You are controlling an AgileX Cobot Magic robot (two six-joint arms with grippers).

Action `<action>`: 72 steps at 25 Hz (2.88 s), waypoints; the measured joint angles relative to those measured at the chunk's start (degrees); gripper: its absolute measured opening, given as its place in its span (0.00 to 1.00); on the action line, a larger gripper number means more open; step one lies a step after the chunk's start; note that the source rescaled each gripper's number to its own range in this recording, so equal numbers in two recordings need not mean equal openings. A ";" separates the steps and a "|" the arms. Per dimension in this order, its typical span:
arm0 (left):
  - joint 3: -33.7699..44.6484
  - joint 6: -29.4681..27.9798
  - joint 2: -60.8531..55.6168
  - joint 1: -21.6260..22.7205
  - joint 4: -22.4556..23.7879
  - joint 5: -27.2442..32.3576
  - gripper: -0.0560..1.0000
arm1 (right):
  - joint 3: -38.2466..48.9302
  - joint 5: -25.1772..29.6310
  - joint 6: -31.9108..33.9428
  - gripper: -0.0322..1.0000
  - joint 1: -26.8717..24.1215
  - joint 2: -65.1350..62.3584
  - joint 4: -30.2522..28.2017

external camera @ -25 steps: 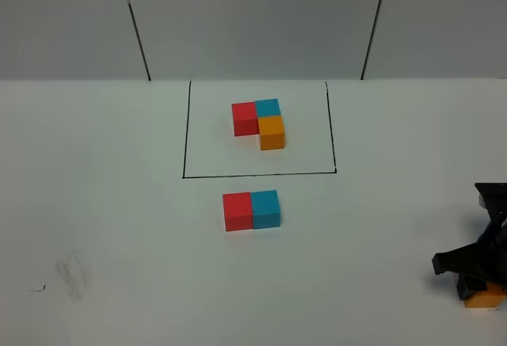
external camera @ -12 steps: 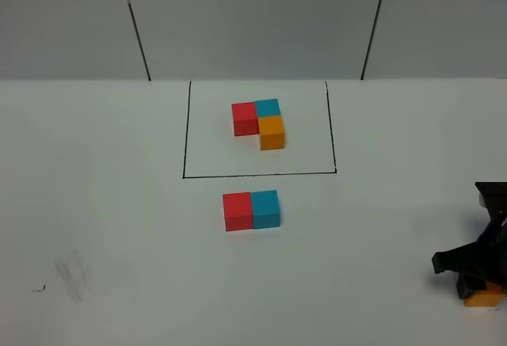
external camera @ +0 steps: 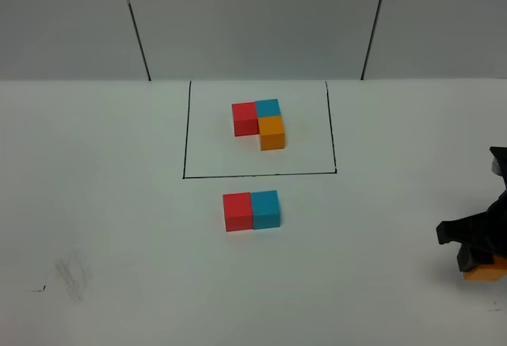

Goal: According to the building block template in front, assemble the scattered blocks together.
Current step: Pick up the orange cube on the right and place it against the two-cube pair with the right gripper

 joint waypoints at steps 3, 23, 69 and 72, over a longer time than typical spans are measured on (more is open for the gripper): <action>0.00 0.00 0.00 0.00 0.00 0.00 0.75 | 0.00 2.10 1.35 0.35 2.87 -3.37 0.60; 0.00 0.00 0.00 0.00 0.00 0.00 0.75 | -1.92 -4.57 13.72 0.35 25.71 -4.06 3.80; 0.00 0.00 0.00 0.00 1.55 0.00 0.75 | -37.02 9.59 16.10 0.35 39.60 23.55 -0.60; 0.00 0.00 0.00 0.00 1.55 0.00 0.75 | -37.02 12.75 19.79 0.35 39.60 23.55 -3.97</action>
